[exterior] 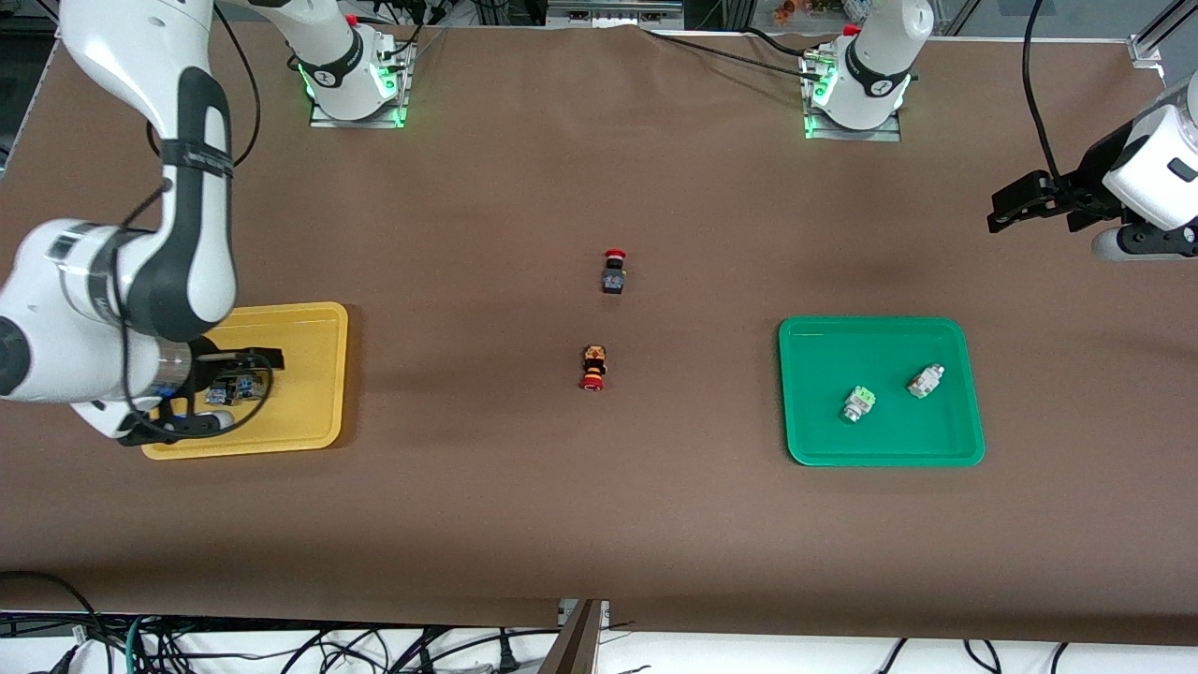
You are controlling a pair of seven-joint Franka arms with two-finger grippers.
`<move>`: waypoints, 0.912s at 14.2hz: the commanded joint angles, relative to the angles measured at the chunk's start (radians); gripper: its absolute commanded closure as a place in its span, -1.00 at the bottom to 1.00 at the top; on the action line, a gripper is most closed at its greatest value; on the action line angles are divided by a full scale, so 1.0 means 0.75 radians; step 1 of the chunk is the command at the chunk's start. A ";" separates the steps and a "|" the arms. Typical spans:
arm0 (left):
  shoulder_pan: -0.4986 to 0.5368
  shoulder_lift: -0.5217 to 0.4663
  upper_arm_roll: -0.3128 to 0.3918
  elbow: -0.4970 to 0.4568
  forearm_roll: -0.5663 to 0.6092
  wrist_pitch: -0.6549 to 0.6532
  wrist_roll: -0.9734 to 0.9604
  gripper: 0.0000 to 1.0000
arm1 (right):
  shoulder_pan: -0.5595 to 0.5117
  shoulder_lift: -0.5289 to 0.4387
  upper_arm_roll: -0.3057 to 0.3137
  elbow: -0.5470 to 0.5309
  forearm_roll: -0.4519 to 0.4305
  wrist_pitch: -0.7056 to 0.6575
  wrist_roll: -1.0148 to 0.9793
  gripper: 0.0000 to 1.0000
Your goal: Place green and yellow buttons in trays
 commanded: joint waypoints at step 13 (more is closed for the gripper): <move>-0.008 -0.015 0.029 0.036 -0.040 -0.016 0.028 -1.00 | -0.674 -0.853 0.911 -0.380 -0.483 -0.049 0.312 -1.00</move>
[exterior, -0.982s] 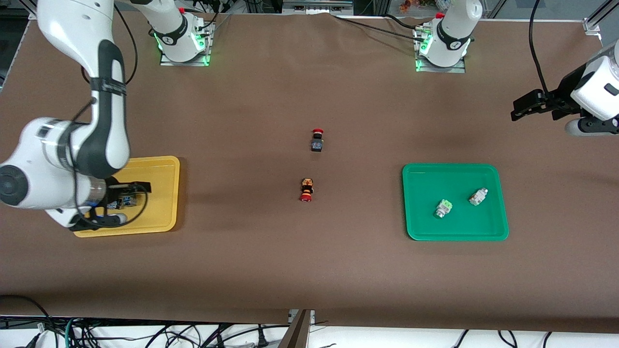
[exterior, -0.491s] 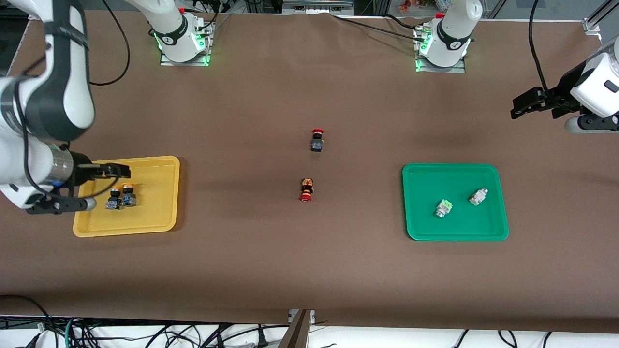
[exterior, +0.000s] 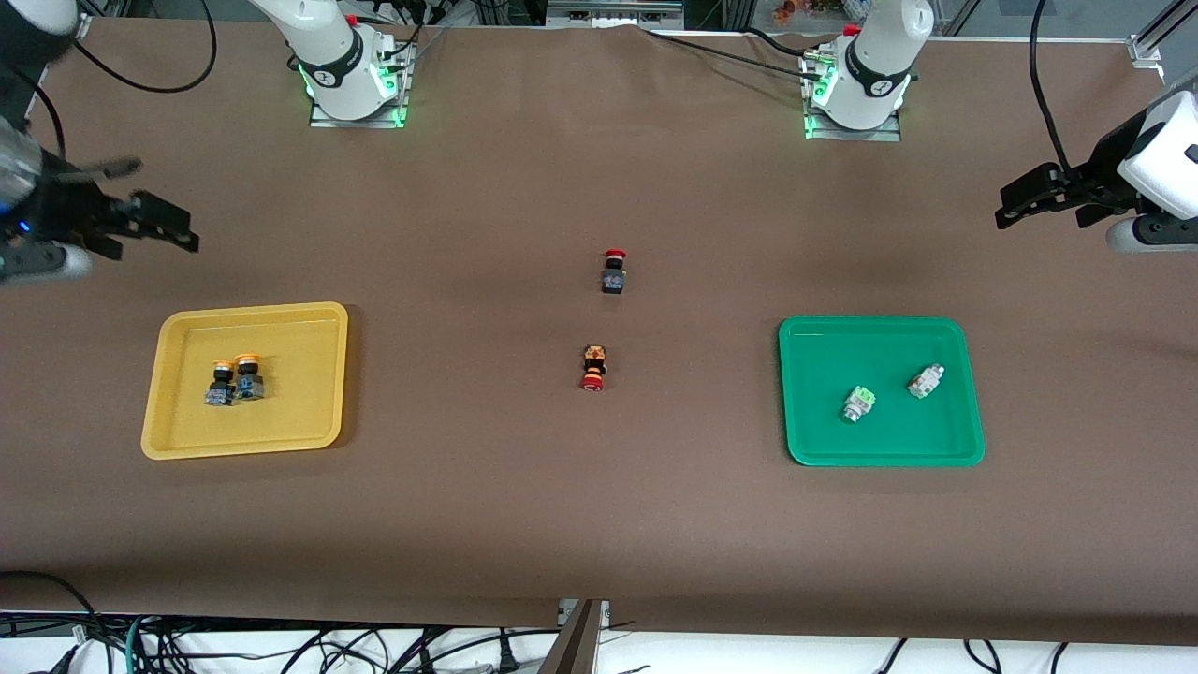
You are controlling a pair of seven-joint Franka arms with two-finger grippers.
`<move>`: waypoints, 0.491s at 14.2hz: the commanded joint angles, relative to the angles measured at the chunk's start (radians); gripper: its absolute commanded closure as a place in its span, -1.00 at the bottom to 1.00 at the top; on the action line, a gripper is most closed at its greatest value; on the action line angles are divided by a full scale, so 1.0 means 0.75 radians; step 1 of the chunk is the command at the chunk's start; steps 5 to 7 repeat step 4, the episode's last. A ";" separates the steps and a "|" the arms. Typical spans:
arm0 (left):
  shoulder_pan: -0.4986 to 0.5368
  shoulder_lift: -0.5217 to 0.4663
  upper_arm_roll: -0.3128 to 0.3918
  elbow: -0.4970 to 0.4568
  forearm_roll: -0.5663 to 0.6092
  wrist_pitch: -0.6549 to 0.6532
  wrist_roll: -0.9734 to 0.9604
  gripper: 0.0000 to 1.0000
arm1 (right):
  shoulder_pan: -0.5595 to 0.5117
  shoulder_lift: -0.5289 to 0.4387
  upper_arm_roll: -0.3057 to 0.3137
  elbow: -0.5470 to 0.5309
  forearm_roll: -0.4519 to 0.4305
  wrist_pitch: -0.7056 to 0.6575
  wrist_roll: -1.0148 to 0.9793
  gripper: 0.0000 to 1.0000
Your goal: Place green and yellow buttons in trays
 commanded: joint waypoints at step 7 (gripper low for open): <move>-0.006 -0.004 0.015 0.018 -0.039 -0.010 0.030 -1.00 | -0.028 0.007 -0.014 0.017 -0.019 -0.026 0.001 -1.00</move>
